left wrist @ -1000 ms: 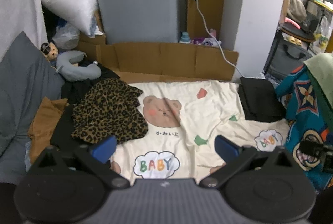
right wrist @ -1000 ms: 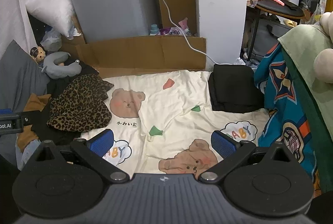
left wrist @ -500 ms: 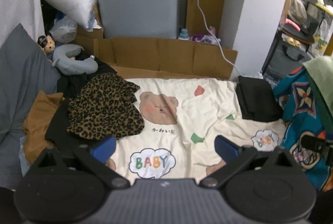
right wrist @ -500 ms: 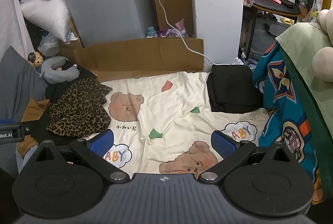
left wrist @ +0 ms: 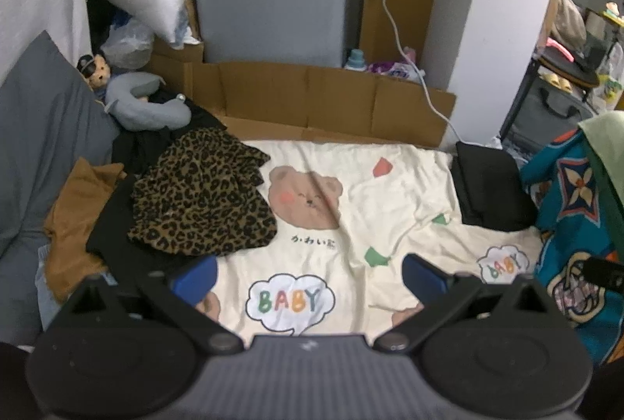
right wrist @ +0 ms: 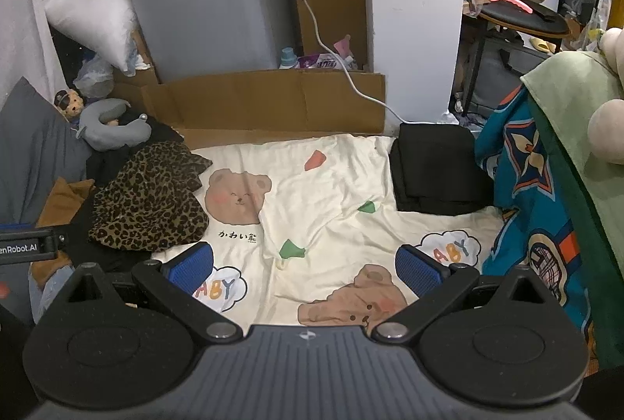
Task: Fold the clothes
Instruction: 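Move both grippers over the bed toward the leopard-print garment pile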
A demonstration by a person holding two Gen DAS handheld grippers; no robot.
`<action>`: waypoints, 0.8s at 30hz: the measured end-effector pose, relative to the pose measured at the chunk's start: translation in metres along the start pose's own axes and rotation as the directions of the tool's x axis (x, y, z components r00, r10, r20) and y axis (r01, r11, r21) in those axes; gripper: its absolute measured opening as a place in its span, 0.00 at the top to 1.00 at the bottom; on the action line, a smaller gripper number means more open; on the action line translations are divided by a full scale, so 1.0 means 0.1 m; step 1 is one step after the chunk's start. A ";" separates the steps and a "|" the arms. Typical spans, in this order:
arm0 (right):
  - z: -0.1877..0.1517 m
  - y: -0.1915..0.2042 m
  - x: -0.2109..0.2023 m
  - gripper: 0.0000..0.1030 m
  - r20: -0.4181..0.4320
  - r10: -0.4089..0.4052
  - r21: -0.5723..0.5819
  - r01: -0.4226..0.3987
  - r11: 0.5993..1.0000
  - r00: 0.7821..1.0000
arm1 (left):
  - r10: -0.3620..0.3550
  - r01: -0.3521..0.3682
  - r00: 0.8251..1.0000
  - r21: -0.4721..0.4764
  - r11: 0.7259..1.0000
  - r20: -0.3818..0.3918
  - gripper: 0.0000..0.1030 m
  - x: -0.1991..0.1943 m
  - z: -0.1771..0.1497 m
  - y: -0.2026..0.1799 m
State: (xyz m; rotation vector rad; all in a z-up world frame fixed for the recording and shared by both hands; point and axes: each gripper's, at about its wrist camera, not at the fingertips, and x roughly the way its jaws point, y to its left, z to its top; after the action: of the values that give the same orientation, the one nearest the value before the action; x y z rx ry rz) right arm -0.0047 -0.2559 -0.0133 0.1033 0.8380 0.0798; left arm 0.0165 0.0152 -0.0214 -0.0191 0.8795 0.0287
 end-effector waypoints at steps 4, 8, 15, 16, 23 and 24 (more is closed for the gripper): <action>-0.03 0.01 0.02 0.00 0.004 0.003 -0.005 -0.003 1.000 1.000 | 0.008 -0.008 1.000 -0.002 1.000 0.012 0.01 -0.02 -0.03 0.01; -0.02 0.02 0.02 0.00 0.011 0.005 0.000 -0.005 1.000 1.000 | 0.015 -0.015 1.000 0.006 1.000 0.019 0.01 -0.05 0.02 0.01; -0.01 -0.02 0.00 0.00 0.017 0.012 0.023 -0.013 1.000 1.000 | 0.027 -0.027 0.999 -0.003 1.000 0.031 0.01 -0.10 0.15 0.02; -0.01 -0.03 0.00 0.00 0.016 0.013 0.027 -0.013 1.000 1.000 | 0.031 -0.031 0.999 -0.002 1.000 0.034 0.01 -0.11 0.15 0.02; 0.02 -0.06 0.01 0.00 0.017 0.026 0.039 -0.027 0.999 1.000 | 0.055 -0.055 0.998 -0.012 0.998 0.016 0.01 -0.13 0.18 0.06; 0.01 -0.06 0.02 0.00 0.016 0.033 0.038 -0.034 0.999 0.999 | 0.060 -0.060 0.998 -0.010 0.998 0.013 0.01 -0.12 0.19 0.06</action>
State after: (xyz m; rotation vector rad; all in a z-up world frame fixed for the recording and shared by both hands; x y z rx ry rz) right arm -0.0024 -0.2614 -0.0149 0.1541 0.8232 0.0944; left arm 0.0229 0.0216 0.0000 -0.0015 0.8663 0.0888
